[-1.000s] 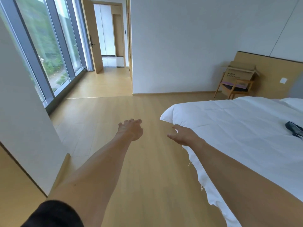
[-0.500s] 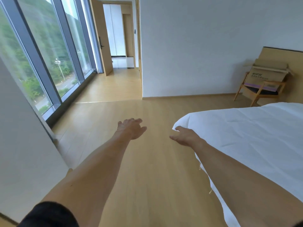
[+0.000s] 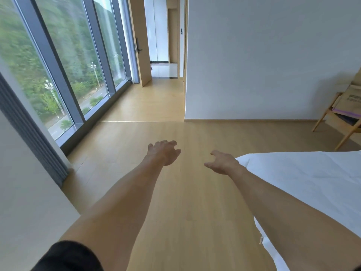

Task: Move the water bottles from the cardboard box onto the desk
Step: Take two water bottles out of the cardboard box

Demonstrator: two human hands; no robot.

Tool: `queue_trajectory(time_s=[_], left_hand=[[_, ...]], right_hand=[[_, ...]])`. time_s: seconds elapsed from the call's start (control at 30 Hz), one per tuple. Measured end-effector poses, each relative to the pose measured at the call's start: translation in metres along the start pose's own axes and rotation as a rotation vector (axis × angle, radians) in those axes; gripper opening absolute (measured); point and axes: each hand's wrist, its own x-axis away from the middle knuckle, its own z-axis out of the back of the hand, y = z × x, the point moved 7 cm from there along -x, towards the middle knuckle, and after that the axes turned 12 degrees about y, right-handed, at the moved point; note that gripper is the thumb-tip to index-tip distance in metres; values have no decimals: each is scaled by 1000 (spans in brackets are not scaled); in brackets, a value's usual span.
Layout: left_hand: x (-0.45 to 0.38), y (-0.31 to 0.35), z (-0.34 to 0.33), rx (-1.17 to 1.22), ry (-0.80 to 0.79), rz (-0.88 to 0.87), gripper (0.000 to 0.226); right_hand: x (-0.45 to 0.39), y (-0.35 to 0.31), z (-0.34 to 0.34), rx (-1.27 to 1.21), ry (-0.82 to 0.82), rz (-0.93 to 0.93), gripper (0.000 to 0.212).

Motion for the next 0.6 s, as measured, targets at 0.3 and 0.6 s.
queue_trajectory(time_s=[0.3,0.6], left_hand=[[-186,8,-38,5,-10,-102,52],[-399,19,-40,-17,-36,-248,52]], right_hand=[[-160,8,2,9,44,-104,67],[-332,-11,29,62,87,-225,68]])
